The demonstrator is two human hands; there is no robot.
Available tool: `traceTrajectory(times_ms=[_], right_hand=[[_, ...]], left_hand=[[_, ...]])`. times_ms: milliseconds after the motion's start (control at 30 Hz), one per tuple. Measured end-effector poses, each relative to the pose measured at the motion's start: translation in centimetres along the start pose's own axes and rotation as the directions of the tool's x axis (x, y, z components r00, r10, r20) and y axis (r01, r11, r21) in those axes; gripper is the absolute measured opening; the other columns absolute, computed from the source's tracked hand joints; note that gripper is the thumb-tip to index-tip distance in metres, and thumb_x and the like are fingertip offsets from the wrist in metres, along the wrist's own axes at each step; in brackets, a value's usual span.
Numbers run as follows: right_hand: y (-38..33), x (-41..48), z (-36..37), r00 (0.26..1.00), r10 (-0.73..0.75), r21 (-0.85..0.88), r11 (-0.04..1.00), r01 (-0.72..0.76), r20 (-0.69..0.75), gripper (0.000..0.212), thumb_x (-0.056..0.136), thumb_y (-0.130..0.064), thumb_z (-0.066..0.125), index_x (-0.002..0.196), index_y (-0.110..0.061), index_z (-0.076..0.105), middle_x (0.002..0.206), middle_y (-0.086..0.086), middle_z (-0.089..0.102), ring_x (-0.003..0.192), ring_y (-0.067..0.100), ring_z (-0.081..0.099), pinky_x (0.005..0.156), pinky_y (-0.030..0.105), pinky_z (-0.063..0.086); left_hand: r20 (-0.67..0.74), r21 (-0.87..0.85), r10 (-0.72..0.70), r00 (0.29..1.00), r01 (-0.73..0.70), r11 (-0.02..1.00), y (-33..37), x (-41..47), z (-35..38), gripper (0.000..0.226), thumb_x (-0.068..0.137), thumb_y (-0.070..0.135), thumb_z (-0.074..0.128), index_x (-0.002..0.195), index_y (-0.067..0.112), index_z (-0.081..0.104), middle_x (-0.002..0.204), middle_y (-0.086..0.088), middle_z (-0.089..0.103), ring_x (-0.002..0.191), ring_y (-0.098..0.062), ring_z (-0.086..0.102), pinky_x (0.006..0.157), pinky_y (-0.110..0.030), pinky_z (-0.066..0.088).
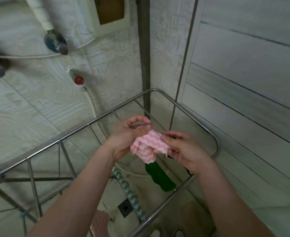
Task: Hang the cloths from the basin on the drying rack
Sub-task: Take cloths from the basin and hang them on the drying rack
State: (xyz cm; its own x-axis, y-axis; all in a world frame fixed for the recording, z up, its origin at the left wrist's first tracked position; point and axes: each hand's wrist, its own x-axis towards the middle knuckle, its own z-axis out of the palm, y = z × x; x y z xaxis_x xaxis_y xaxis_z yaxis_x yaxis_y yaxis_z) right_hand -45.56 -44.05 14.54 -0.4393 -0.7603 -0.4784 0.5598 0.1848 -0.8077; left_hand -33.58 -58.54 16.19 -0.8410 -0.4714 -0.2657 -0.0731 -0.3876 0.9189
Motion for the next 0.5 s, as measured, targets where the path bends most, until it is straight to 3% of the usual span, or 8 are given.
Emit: traceTrajectory(times_ms=[67, 167, 267, 300, 367, 467, 500], right_hand=[[-0.1, 0.2, 1.0, 0.998, -0.036, -0.073, 0.997, 0.032, -0.060, 0.006, 0.082, -0.004, 0.070, 0.088, -0.005, 0.068, 0.072, 0.008, 0.070, 0.055, 0.013, 0.064, 0.047, 0.020, 0.052], [-0.2, 0.7, 2.1, 0.982, -0.122, -0.236, 0.968, 0.085, -0.147, 0.004, 0.084, -0.011, 0.071, 0.082, -0.010, 0.067, 0.070, 0.006, 0.067, 0.050, 0.011, 0.060, 0.046, 0.022, 0.048], [-0.3, 1.0, 3.1, 0.961, -0.204, -0.349, 0.928, 0.129, -0.188, 0.009, 0.086, -0.014, 0.070, 0.078, -0.016, 0.066, 0.072, 0.004, 0.067, 0.048, 0.007, 0.061, 0.043, 0.018, 0.046], [-0.5, 1.1, 3.0, 0.957, -0.221, -0.374, 0.917, 0.139, -0.187, 0.010, 0.087, -0.016, 0.069, 0.078, -0.017, 0.066, 0.076, 0.005, 0.067, 0.053, 0.009, 0.062, 0.046, 0.020, 0.049], [-0.9, 1.1, 2.7, 0.969, -0.203, -0.404, 0.905, 0.130, -0.143, 0.011, 0.088, -0.024, 0.068, 0.084, -0.013, 0.068, 0.085, 0.009, 0.070, 0.062, 0.015, 0.066, 0.055, 0.027, 0.056], [-1.1, 0.9, 2.2, 0.986, -0.150, -0.475, 0.875, 0.095, -0.078, 0.027, 0.081, -0.039, 0.072, 0.098, -0.017, 0.070, 0.098, 0.005, 0.071, 0.079, 0.017, 0.071, 0.073, 0.036, 0.060], [-1.2, 0.7, 2.3, 0.991, -0.128, -0.489, 0.867, 0.090, -0.045, 0.028, 0.078, -0.041, 0.074, 0.097, -0.021, 0.070, 0.100, 0.004, 0.071, 0.083, 0.018, 0.071, 0.075, 0.037, 0.059]], left_hand=[[-0.029, 0.238, 0.052, 0.998, -0.043, 0.970, -0.1, -0.9, -1.2, 0.015, 0.073, 0.015, 0.073, 0.087, 0.013, 0.069, 0.086, -0.007, 0.068, 0.076, -0.016, 0.062, 0.066, -0.025, 0.053], [0.058, 0.562, -0.014, 0.998, -0.021, 0.827, 0.1, -1.7, -2.2, 0.034, 0.066, 0.038, 0.083, 0.092, 0.023, 0.067, 0.087, 0.005, 0.067, 0.079, -0.009, 0.061, 0.068, -0.021, 0.049], [0.084, 0.767, -0.116, 0.990, 0.010, 0.642, 0.1, -2.9, -2.8, 0.053, 0.065, 0.033, 0.084, 0.108, 0.033, 0.053, 0.101, 0.006, 0.060, 0.089, -0.014, 0.060, 0.075, -0.029, 0.053], [0.068, 0.785, -0.110, 0.992, 0.015, 0.619, 0.2, -3.3, -2.9, 0.054, 0.069, 0.027, 0.083, 0.110, 0.033, 0.049, 0.104, 0.006, 0.058, 0.091, -0.015, 0.060, 0.076, -0.030, 0.054], [0.059, 0.745, -0.027, 0.998, -0.026, 0.666, 0.1, -3.8, -3.4, 0.043, 0.076, 0.022, 0.078, 0.107, 0.032, 0.050, 0.103, 0.007, 0.056, 0.087, -0.013, 0.060, 0.069, -0.028, 0.052], [0.044, 0.661, 0.087, 0.995, -0.094, 0.744, 0.1, -4.2, -4.4, 0.008, 0.085, 0.020, 0.068, 0.091, 0.018, 0.063, 0.085, 0.007, 0.061, 0.077, -0.005, 0.056, 0.072, -0.025, 0.043], [0.034, 0.633, 0.081, 0.996, -0.084, 0.769, 0.1, -4.3, -4.6, 0.005, 0.087, 0.021, 0.065, 0.087, 0.016, 0.066, 0.080, 0.004, 0.062, 0.075, -0.006, 0.056, 0.072, -0.026, 0.042]])
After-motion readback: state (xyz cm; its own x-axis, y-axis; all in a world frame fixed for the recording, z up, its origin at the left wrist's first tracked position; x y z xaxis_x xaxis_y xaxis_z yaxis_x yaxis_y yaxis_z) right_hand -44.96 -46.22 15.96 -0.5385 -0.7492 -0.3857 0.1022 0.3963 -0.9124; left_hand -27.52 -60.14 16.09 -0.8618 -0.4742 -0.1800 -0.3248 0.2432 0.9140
